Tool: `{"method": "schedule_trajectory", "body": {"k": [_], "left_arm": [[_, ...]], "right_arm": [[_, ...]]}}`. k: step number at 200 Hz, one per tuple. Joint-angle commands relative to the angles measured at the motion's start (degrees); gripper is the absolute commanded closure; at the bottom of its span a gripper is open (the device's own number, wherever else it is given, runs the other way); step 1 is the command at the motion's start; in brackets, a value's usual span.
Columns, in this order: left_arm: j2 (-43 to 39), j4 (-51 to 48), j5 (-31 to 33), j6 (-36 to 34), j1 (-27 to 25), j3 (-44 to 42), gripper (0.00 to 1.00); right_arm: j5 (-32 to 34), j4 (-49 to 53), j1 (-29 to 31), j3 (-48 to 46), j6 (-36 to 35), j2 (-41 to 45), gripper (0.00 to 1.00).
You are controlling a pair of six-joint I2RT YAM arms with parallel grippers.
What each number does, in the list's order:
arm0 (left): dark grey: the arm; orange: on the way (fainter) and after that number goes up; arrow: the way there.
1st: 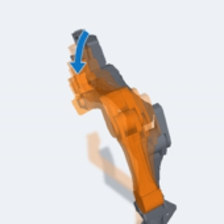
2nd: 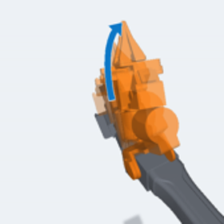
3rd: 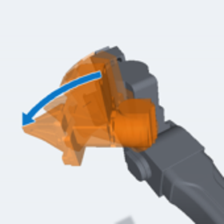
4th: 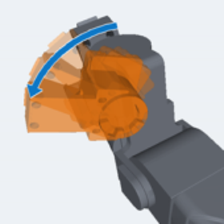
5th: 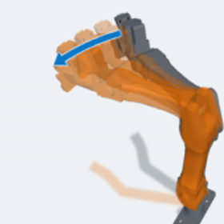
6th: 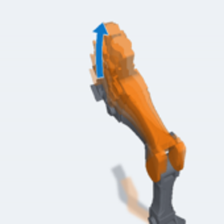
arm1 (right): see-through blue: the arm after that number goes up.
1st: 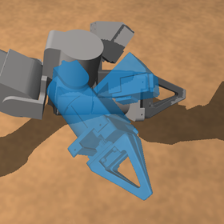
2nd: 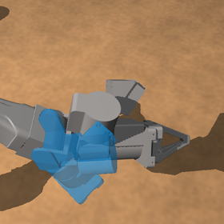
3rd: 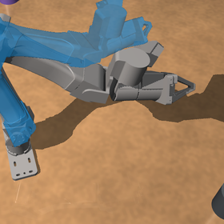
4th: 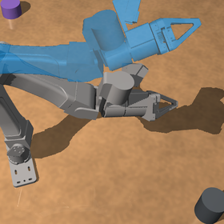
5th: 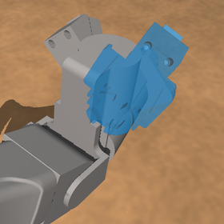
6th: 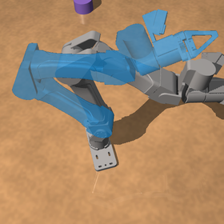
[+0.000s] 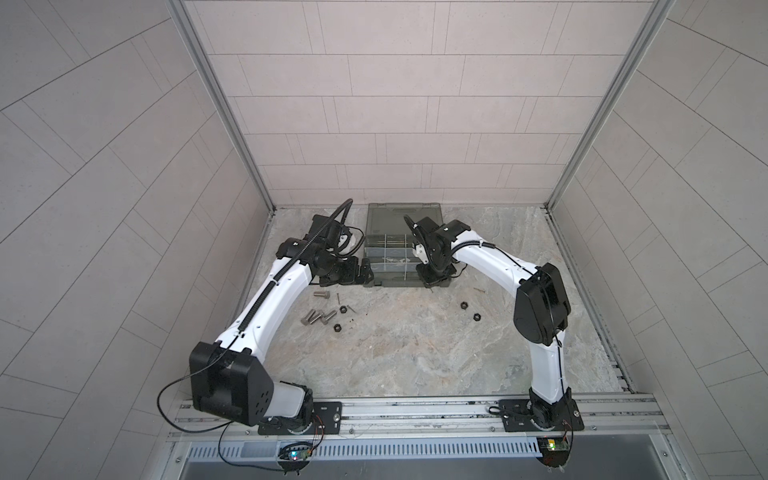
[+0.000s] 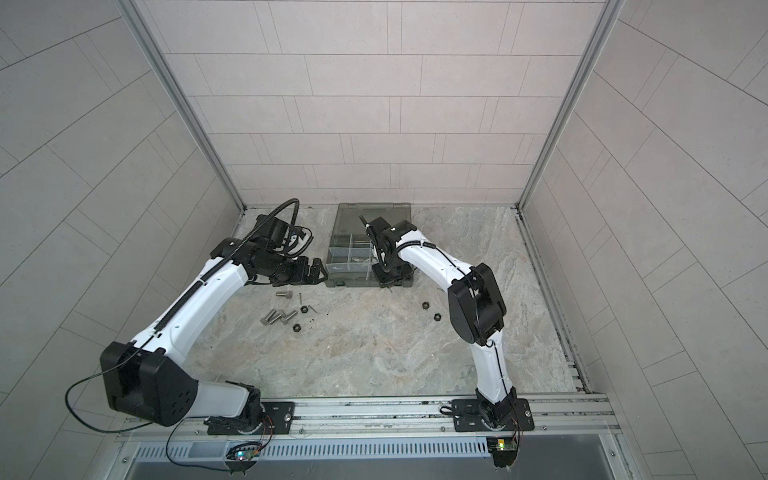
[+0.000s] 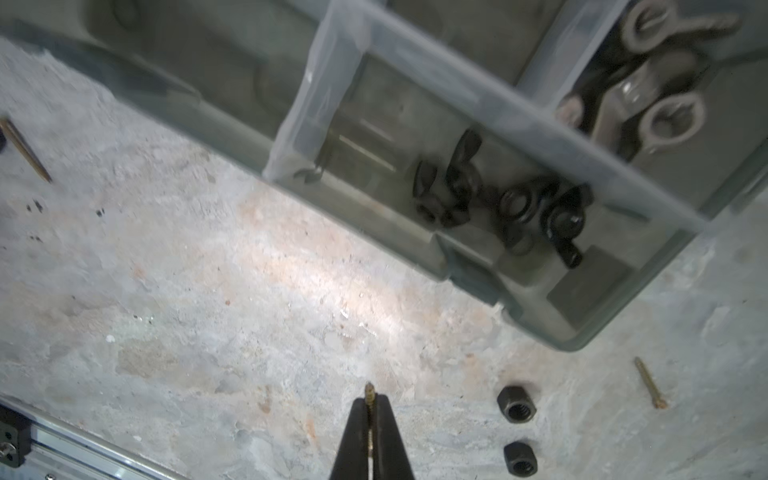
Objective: Sort the screws and nuts into containers
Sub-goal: 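Lower the brass screw into a compartment and open the right gripper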
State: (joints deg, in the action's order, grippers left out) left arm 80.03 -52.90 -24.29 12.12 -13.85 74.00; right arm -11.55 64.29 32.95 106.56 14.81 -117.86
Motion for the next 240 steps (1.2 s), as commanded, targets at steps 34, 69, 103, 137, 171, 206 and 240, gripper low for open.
{"method": "schedule_trajectory", "body": {"k": [34, 69, 103, 137, 171, 206, 240], "left_arm": [[-0.5, 1.1, -0.8, 0.7, 1.1, 1.3, 0.0], [-0.5, 1.0, -1.2, 0.5, 1.9, 1.4, 0.0], [-0.1, 0.7, -1.7, 0.0, 2.5, 1.8, 0.0], [0.1, 0.3, -2.4, 0.3, 2.5, 1.8, 0.0], [-0.3, 0.1, -2.4, 0.4, 2.7, 1.5, 0.0], [-0.3, 0.0, -2.4, 0.4, 3.0, 1.7, 0.0], [-0.2, -0.1, -2.3, 0.6, 3.1, 1.9, 0.0]], "right_arm": [[0.4, 6.8, -2.8, 14.9, -2.4, -8.4, 1.0], [-0.5, 7.1, -3.7, 20.7, -1.8, -12.3, 1.0], [-1.5, 7.3, -4.2, 26.0, -1.4, -15.8, 1.0], [-2.8, 5.0, -5.8, 28.9, -0.7, -18.5, 1.0], [-4.0, 2.0, -7.2, 29.4, -0.3, -20.1, 1.0], [-4.8, 0.2, -7.9, 29.6, -0.2, -21.3, 1.0], [-5.2, -1.7, -8.4, 29.5, -0.2, -22.2, 1.0]]}}
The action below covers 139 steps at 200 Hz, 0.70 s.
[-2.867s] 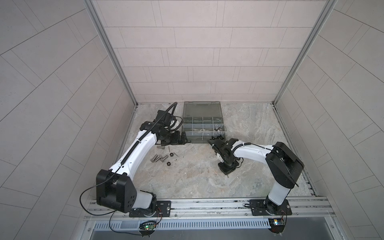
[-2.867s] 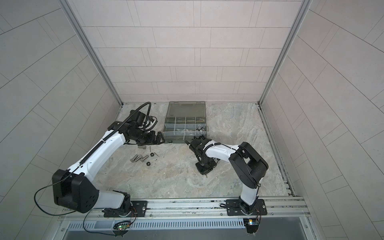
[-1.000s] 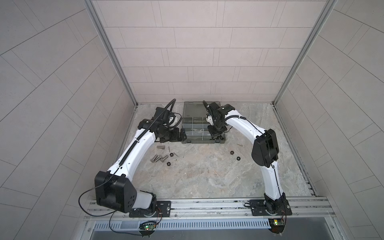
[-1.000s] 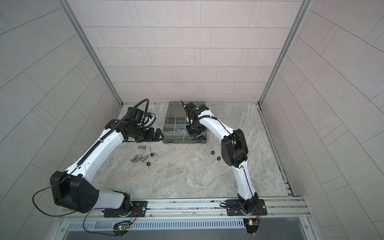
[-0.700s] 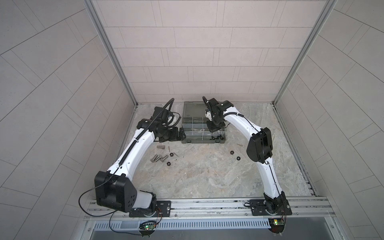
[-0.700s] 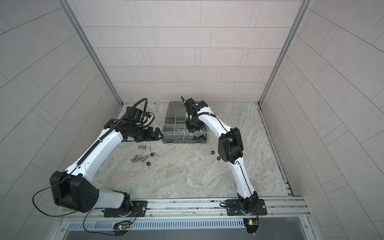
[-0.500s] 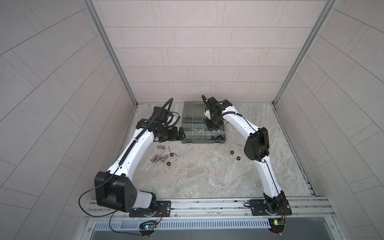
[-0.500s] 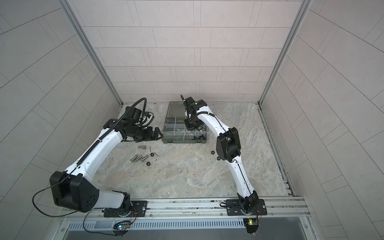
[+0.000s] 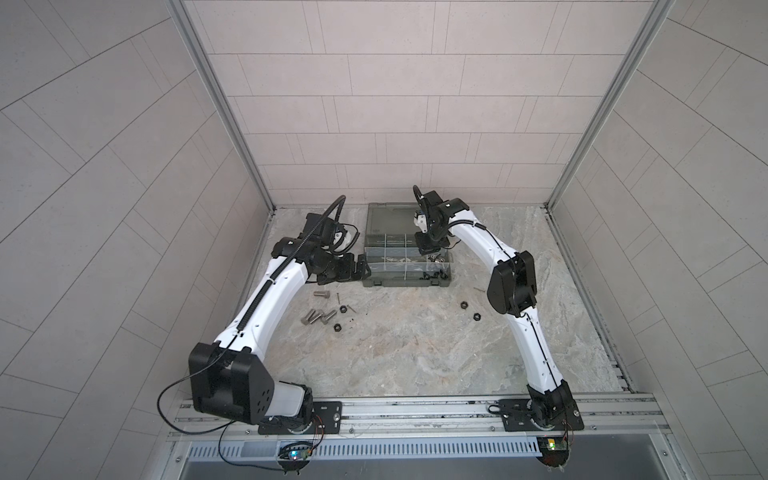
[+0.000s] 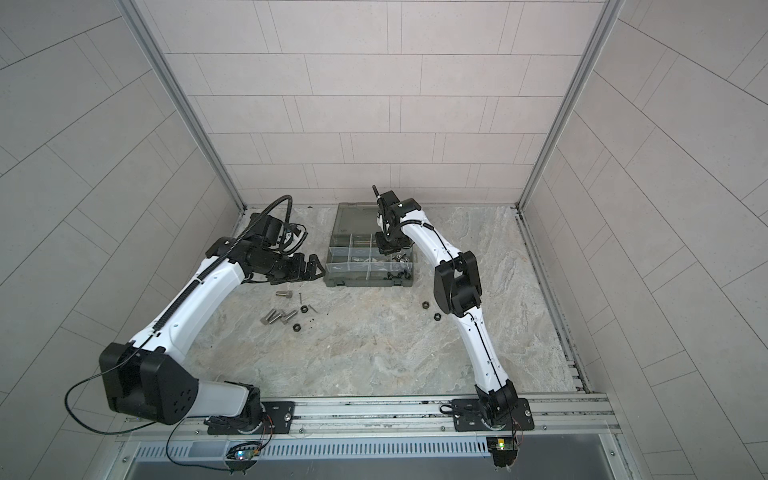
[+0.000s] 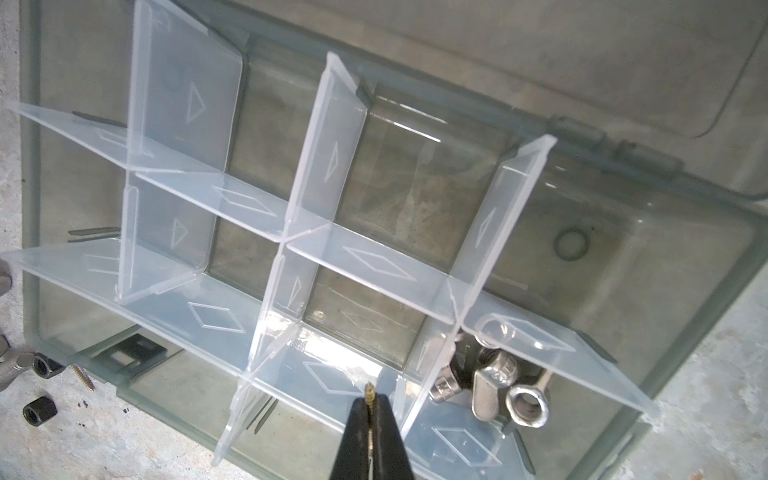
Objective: Sort the screws and nuts into containers
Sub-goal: 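Lower the brass screw into a compartment and open the right gripper, then withdraw the right gripper and move it over another brass screw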
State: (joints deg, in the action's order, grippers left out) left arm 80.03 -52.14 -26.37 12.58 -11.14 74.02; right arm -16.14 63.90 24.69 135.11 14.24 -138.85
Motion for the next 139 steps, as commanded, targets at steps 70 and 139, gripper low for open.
{"method": "schedule_trajectory", "body": {"k": [70, 139], "left_arm": [[0.3, -1.1, -0.1, -0.3, 0.7, 2.4, 0.0], [1.6, -0.4, -0.9, 0.0, 0.8, 2.8, 0.0]], "right_arm": [[-1.7, -3.9, -0.7, 1.0, 0.8, -2.9, 0.87], [-2.7, -1.3, -1.7, 2.1, 1.5, 0.7, 0.72]]}}
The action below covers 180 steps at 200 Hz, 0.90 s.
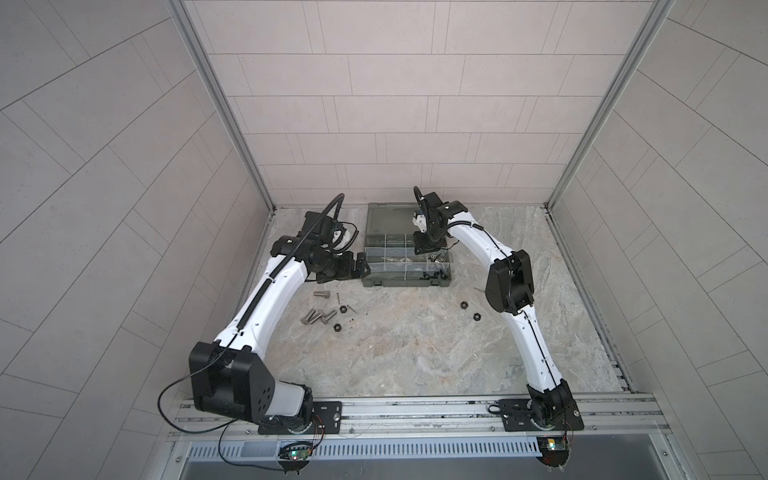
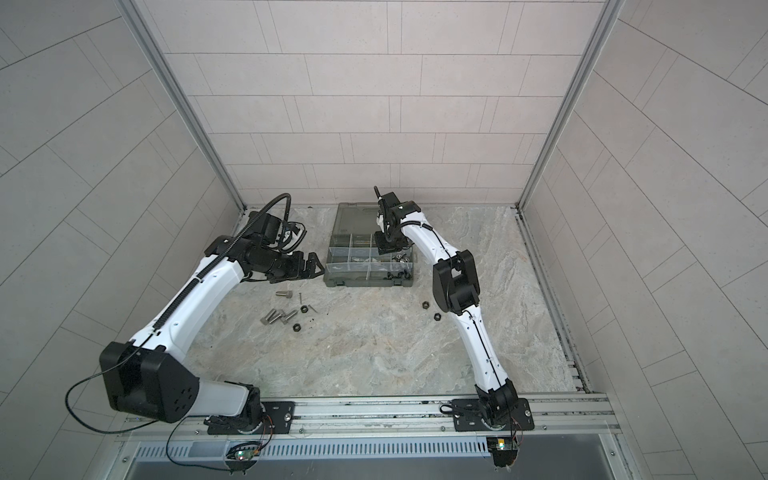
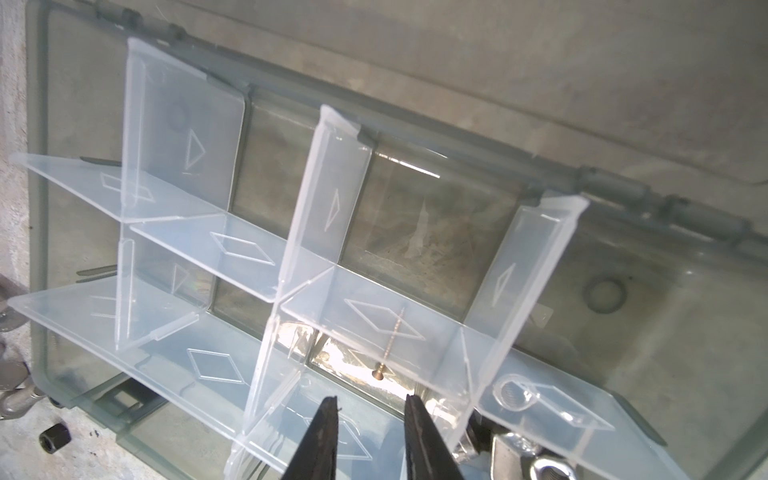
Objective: Sort the screws and nuts into containers
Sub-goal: 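Withdraw the right gripper and move it over another brass screw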
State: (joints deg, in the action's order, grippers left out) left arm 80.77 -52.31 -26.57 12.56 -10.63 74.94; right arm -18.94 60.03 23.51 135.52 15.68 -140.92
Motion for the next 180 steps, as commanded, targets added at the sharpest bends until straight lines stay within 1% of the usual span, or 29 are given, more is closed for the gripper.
{"method": "schedule_trajectory", "body": {"k": [1, 24, 44, 57, 82, 99, 129, 159, 173, 180], "left_arm": [[0.8, -0.2, -0.8, 0.0, 0.3, 1.9, 0.0], [1.7, 1.1, -2.1, 0.9, 0.3, 1.9, 0.0], [2.5, 2.7, -3.3, 2.1, 0.2, 2.0, 0.0], [3.0, 3.7, -3.8, 2.9, 0.0, 2.0, 0.0], [3.4, 5.9, -4.7, 4.4, -1.5, 2.1, 0.0], [4.1, 6.8, -4.4, 4.8, -4.0, 2.5, 0.0], [6.1, 7.8, -3.9, 5.5, -8.7, 4.0, 0.0], [7.1, 8.8, -3.4, 6.2, -11.6, 5.3, 0.0], [7.2, 9.2, -3.4, 6.6, -12.4, 5.5, 0.0], [7.2, 9.3, -3.4, 6.6, -12.6, 5.5, 0.0]], "right_arm": [[0.1, 2.7, -0.5, 1.7, 0.0, 3.0, 0.72], [2.6, 6.3, -0.8, 1.0, -3.1, 7.2, 0.75], [4.7, 9.3, -1.6, -2.4, -4.2, 10.8, 0.78], [6.7, 9.7, -2.1, -7.6, -4.7, 13.7, 0.79], [9.7, 5.7, -2.5, -22.2, -4.9, 20.9, 0.8], [10.9, 3.4, -2.8, -30.4, -4.3, 24.7, 0.78], [14.3, 1.4, -3.1, -40.3, -3.9, 28.7, 0.76], [17.6, -0.7, -4.0, -46.6, -2.8, 29.9, 0.7], [18.8, -1.3, -4.6, -48.2, -1.8, 29.9, 0.64], [19.7, -1.3, -4.9, -48.4, -1.2, 29.8, 0.62]]}}
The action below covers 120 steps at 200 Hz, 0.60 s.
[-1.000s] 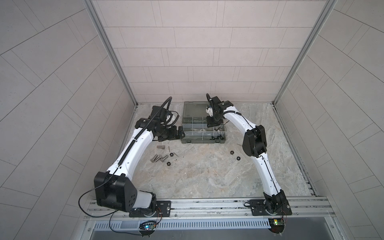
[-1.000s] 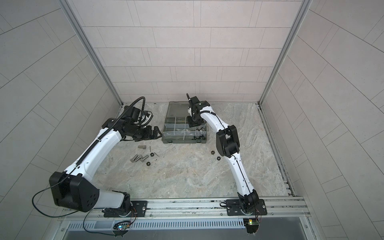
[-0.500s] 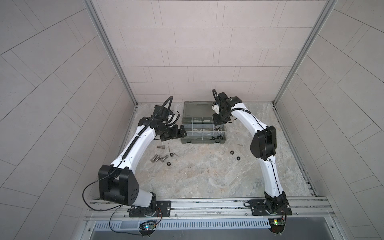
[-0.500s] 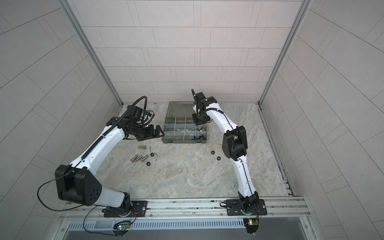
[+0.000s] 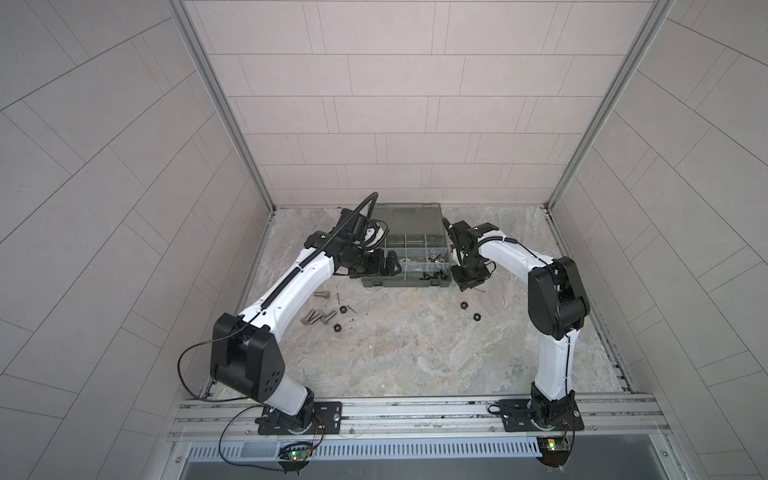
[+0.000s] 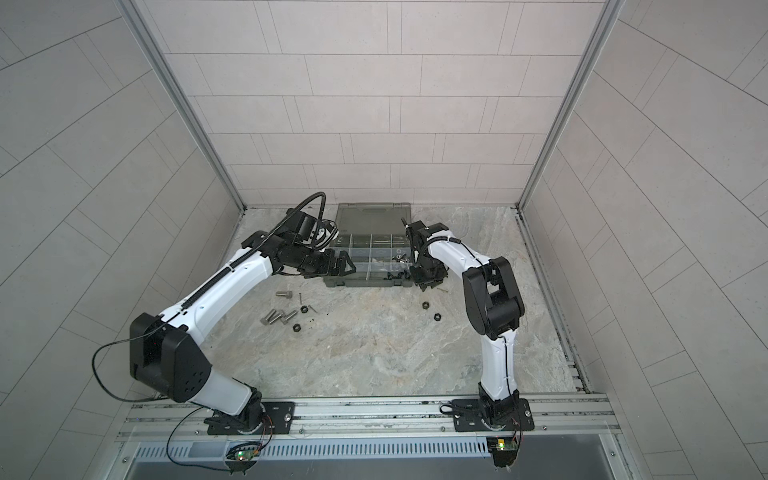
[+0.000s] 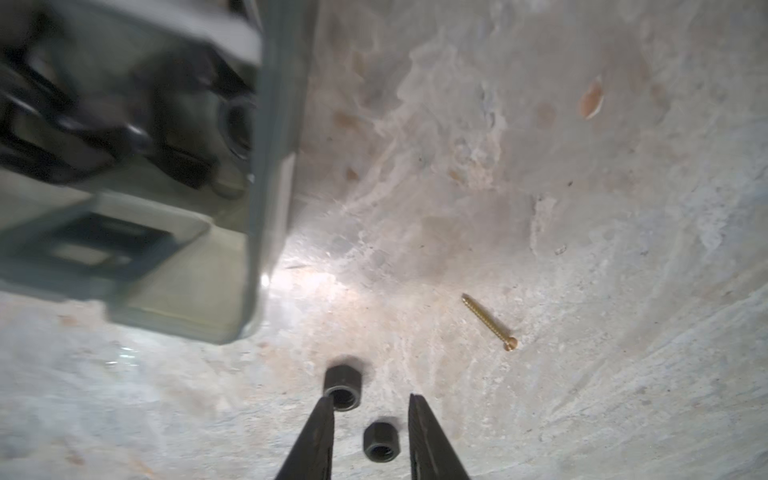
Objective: Sort the screws and nuts into containers
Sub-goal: 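Withdraw the right gripper and move it over another brass screw, then lower the right gripper, close it on the brass screw and lift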
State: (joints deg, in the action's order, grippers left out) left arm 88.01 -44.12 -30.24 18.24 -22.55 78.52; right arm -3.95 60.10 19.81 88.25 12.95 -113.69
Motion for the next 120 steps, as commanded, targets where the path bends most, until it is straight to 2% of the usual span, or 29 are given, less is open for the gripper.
{"method": "schedule_trajectory", "body": {"k": [1, 31, 120], "left_arm": [[-0.1, 1.1, 0.3, 0.9, -0.8, 2.0, 0.0], [-0.6, 1.2, 0.6, 0.9, -1.2, 1.8, 0.0], [-1.8, 0.7, 1.0, -0.6, -1.1, 0.7, 0.0]], "right_arm": [[4.8, -1.3, -1.3, -1.1, 1.6, 2.5, 0.62], [7.4, -0.9, -3.4, -1.4, 3.0, 2.4, 0.6], [3.5, -1.2, -7.5, 0.1, 3.4, -2.0, 0.62]]}}
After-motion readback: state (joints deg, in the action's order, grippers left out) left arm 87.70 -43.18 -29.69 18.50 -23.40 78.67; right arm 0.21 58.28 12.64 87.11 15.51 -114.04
